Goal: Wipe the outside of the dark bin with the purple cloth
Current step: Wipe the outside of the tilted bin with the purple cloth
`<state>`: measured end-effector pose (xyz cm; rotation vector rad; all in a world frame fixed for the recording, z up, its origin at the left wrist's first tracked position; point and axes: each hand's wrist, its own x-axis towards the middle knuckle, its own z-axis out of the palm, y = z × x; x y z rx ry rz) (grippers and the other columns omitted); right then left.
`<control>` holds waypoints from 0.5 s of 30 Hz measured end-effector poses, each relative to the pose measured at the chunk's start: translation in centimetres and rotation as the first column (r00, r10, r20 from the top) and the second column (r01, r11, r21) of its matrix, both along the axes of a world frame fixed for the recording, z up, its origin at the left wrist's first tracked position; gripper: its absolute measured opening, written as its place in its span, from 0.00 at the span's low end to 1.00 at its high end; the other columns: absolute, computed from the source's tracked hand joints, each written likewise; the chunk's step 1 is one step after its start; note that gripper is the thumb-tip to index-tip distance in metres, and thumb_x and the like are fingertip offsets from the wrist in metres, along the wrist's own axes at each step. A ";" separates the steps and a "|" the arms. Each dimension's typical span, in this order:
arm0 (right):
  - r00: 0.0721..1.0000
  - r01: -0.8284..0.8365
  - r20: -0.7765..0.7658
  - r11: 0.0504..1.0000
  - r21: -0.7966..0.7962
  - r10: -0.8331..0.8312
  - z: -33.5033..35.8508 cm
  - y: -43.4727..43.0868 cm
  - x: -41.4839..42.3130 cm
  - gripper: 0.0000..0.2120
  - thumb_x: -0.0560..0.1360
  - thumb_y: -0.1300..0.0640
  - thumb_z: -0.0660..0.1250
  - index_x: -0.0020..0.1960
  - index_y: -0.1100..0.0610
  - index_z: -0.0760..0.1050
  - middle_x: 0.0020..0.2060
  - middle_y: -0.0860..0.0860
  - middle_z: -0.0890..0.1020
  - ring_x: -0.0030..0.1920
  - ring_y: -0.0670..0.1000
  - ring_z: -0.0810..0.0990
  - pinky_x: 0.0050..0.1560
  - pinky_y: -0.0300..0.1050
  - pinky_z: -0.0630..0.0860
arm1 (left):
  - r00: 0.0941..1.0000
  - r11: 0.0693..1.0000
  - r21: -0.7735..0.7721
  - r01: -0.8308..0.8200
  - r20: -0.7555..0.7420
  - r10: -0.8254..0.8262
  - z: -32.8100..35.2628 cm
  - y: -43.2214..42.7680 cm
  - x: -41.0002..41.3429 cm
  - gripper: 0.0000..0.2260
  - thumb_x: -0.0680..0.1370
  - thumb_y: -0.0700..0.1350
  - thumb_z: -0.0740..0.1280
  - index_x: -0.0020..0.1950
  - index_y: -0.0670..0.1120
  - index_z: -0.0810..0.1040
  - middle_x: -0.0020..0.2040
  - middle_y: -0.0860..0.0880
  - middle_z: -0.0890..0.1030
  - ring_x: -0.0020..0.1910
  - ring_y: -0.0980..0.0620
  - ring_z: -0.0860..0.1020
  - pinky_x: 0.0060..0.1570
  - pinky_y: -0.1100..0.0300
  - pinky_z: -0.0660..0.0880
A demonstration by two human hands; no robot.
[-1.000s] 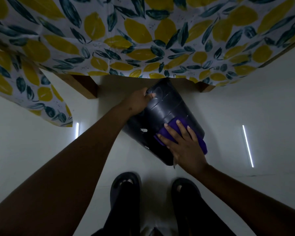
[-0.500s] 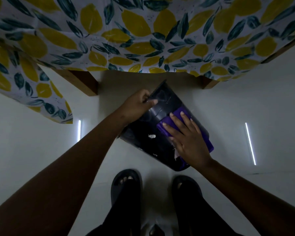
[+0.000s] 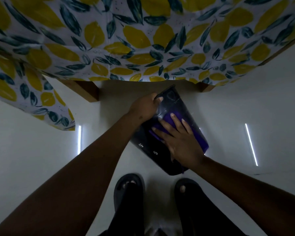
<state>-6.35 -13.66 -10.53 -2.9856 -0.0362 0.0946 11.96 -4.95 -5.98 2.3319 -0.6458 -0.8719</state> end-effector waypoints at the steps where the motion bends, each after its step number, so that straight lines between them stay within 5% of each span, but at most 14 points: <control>1: 1.000 0.023 -0.006 1.000 0.013 -0.023 0.3 0.3 1.1 0.25 0.79 0.48 0.54 0.76 0.42 0.58 0.77 0.47 0.58 0.77 0.59 0.51 0.74 0.58 0.51 | 1.000 1.000 0.003 -0.001 -0.018 0.001 0.0 0.1 0.1 0.16 0.82 0.52 0.56 0.60 0.44 0.74 0.59 0.40 0.79 0.58 0.42 0.76 0.49 0.60 0.64; 5: 1.000 0.018 -0.007 1.000 0.016 -0.018 0.0 0.6 0.9 0.26 0.79 0.48 0.56 0.76 0.42 0.57 0.78 0.47 0.56 0.77 0.58 0.51 0.73 0.58 0.53 | 0.999 1.000 -0.006 -0.009 -0.047 0.008 -0.4 0.6 0.4 0.16 0.82 0.52 0.56 0.58 0.43 0.75 0.57 0.40 0.80 0.56 0.43 0.77 0.48 0.60 0.65; 9: 0.994 -0.099 -0.059 0.994 -0.042 0.096 -1.6 0.5 -4.2 0.40 0.69 0.52 0.69 0.77 0.43 0.55 0.78 0.48 0.52 0.77 0.59 0.49 0.73 0.59 0.51 | 0.998 1.000 0.009 -0.021 -0.057 0.022 -1.0 1.3 0.5 0.19 0.81 0.54 0.56 0.63 0.41 0.73 0.61 0.39 0.78 0.60 0.41 0.75 0.57 0.55 0.69; 15: 0.998 0.012 -0.056 1.000 -0.007 -0.012 -0.1 -0.3 -0.4 0.27 0.77 0.47 0.55 0.76 0.42 0.56 0.78 0.48 0.56 0.77 0.59 0.51 0.73 0.59 0.53 | 0.997 0.999 0.032 -0.013 -0.072 0.015 -0.2 -0.9 0.5 0.19 0.82 0.53 0.55 0.66 0.43 0.71 0.65 0.39 0.75 0.64 0.41 0.73 0.61 0.54 0.68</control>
